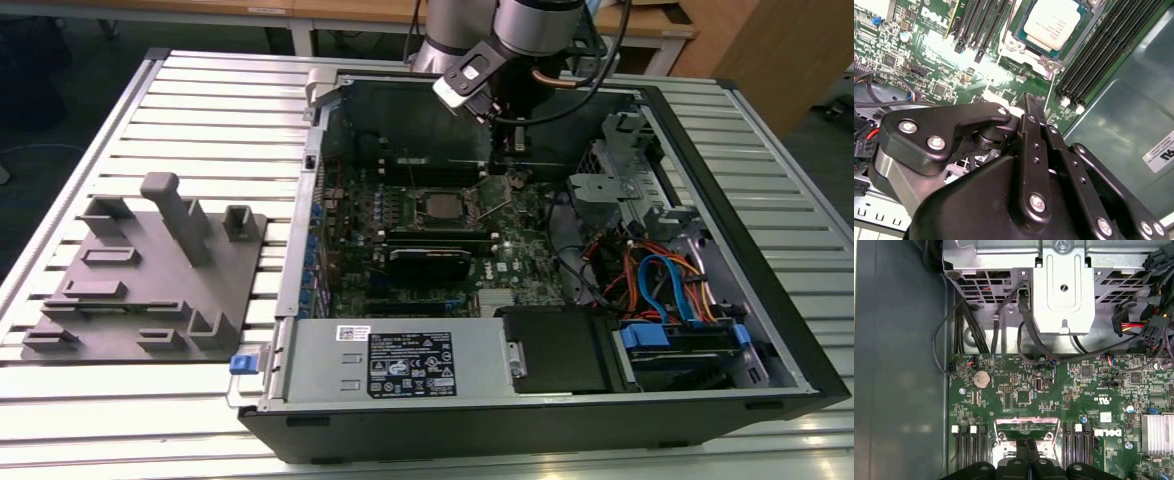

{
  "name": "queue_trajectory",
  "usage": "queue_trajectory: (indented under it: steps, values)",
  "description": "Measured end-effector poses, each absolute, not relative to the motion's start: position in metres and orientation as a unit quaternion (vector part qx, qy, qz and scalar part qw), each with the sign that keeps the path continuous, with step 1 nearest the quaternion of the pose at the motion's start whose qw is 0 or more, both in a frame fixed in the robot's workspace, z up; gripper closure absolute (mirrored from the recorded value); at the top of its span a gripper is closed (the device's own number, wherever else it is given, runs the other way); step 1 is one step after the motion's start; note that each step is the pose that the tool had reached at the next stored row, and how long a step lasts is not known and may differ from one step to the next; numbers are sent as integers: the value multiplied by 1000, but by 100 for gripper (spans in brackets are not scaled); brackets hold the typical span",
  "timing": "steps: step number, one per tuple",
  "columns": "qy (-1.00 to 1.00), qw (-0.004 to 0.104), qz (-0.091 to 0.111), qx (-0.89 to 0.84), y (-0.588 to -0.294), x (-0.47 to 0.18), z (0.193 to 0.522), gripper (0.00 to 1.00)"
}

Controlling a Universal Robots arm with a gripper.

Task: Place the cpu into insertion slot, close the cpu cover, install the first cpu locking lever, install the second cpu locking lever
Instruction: 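Close the cpu cover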

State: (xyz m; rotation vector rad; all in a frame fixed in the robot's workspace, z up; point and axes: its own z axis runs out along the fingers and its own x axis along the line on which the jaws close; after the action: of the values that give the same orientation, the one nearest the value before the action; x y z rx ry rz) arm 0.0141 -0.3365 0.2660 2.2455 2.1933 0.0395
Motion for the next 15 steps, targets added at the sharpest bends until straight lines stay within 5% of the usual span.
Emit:
queue_trajectory:
  steps: [15]
  values:
    - [699, 1, 13, 715, -337, 21, 266, 90]
